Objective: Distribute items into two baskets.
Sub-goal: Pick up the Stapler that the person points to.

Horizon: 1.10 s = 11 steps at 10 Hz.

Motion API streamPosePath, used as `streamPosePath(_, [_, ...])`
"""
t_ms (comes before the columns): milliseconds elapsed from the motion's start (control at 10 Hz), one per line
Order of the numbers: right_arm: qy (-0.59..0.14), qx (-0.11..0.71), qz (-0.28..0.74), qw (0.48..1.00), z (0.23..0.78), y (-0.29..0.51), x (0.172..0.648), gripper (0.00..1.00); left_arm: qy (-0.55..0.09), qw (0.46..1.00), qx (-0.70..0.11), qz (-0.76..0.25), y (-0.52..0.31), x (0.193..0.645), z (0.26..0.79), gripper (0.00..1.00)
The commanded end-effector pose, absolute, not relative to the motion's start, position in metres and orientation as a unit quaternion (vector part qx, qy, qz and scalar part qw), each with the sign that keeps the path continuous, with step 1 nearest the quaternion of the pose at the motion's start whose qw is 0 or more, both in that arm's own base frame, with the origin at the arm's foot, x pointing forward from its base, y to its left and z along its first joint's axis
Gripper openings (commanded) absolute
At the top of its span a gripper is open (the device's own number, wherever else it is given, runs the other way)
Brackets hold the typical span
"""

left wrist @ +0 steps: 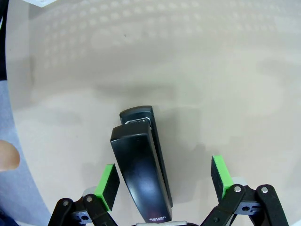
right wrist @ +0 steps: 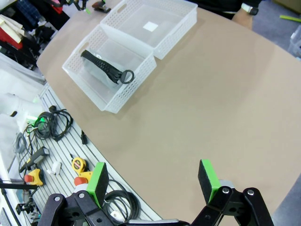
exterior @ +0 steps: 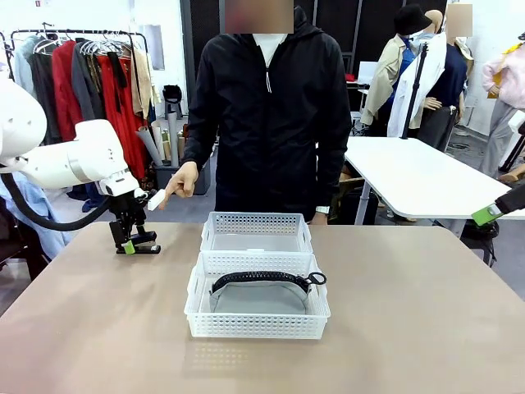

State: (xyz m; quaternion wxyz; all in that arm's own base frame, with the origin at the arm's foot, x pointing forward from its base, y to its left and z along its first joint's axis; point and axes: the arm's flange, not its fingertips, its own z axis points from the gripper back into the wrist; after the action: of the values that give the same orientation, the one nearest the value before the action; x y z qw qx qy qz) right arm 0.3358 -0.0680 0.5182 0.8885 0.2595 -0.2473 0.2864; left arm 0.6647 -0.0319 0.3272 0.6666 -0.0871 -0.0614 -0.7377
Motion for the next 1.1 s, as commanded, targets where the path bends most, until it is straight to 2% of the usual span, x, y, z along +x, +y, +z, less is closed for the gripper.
streamPosePath(0, [-0.249, 0.26, 0.292, 0.886, 0.519, -0.069, 0.336, 1.0, -0.065, 0.658, -0.078, -0.746, -0.031, 0.667, 0.326, 0.91])
streamPosePath(400, [-0.249, 0.26, 0.292, 0.886, 0.519, -0.069, 0.336, 1.0, -0.034, 0.663, -0.09, -0.742, -0.029, 0.669, 0.315, 0.44])
streamPosePath(700, [-0.249, 0.26, 0.292, 0.886, 0.519, -0.069, 0.336, 1.0, -0.028, 0.664, -0.095, -0.741, -0.028, 0.669, 0.314, 0.03])
streamPosePath(1000, [-0.249, 0.26, 0.292, 0.886, 0.519, -0.069, 0.336, 1.0, -0.027, 0.667, -0.095, -0.738, -0.027, 0.67, 0.316, 0.03])
